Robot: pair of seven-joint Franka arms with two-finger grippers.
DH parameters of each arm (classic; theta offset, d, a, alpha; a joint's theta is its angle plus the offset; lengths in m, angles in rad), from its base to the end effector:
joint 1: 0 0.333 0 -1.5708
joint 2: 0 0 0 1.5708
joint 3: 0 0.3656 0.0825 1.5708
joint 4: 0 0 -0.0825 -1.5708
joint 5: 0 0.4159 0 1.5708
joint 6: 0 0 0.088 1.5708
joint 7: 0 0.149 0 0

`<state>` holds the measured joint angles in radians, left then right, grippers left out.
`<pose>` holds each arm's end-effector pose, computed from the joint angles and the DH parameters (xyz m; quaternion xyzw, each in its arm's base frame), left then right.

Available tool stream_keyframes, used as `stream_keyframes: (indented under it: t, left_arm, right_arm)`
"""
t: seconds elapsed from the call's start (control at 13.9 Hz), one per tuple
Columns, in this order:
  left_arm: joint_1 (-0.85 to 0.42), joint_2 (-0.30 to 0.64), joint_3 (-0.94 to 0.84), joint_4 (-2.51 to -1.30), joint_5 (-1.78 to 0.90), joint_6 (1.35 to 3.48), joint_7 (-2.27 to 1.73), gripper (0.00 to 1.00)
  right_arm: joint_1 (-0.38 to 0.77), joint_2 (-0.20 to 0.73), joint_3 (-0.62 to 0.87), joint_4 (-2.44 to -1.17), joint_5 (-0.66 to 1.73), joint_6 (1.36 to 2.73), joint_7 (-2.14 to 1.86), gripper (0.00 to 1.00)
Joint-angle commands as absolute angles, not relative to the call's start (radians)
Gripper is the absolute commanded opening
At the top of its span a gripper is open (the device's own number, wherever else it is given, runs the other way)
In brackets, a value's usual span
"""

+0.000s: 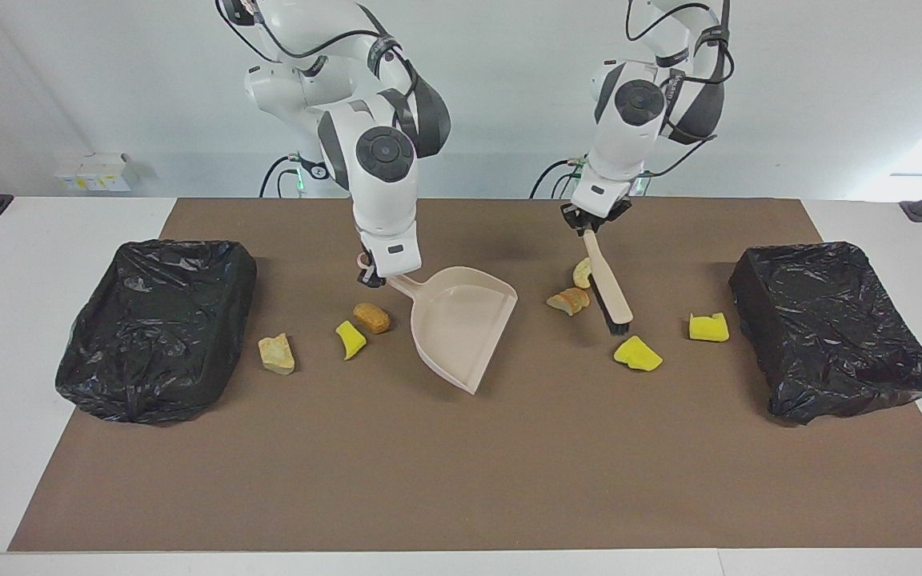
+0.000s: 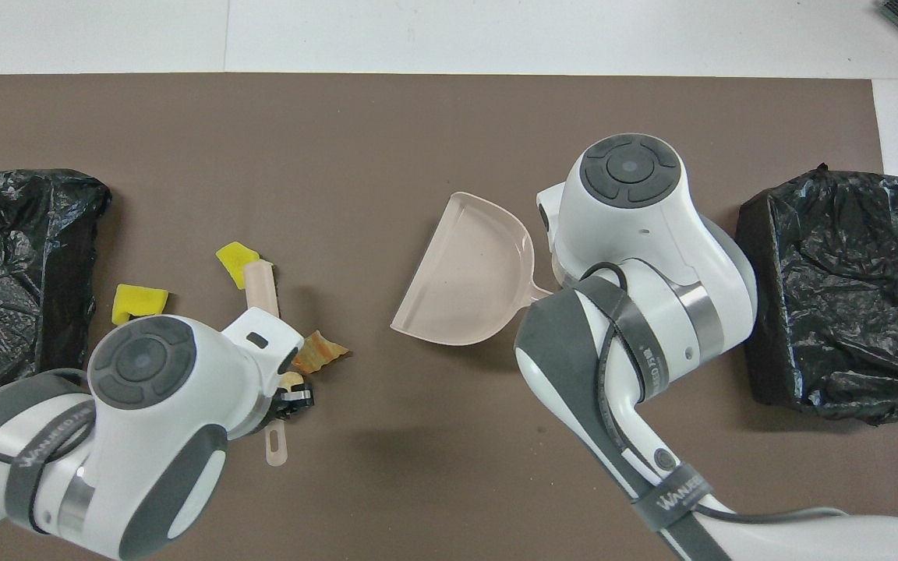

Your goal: Sweep and dump trash in bin

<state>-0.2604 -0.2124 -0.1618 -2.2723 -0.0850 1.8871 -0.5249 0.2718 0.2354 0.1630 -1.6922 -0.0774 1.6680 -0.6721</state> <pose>0.4251 -0.2031 0.4220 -0.9934 -0.0711 0.0878 0.0199 0.5793 0.2497 0.4365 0.8389 0.5288 -0.1290 0.0034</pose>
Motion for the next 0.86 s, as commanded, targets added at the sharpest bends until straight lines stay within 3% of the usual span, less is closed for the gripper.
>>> stream_keyframes:
  t: [0.0,0.36,0.65,0.79]
  left_arm:
    - [-0.195,-0.213,-0.176,-2.267,-0.024,1.875,-0.483,0.0]
    - [-0.111,-0.213,-0.176,-2.269,0.178,1.89,-0.471,0.0]
    - [0.093,-0.212,-0.175,-2.301,0.192,1.994,-0.243,0.0]
    - [0.129,-0.209,-0.176,-2.312,0.204,2.039,-0.195,0.0]
  right_arm:
    - [0.267,0.16,0.167,-1.799,-0.13,1.687,-0.768,0.0]
    - [0.299,0.088,0.169,-1.937,-0.152,1.793,-0.88,0.0]
    - [0.33,0.089,0.169,-1.986,-0.215,1.831,-0.893,0.0]
    - [0.33,0.078,0.169,-2.025,-0.216,1.87,-0.946,0.0]
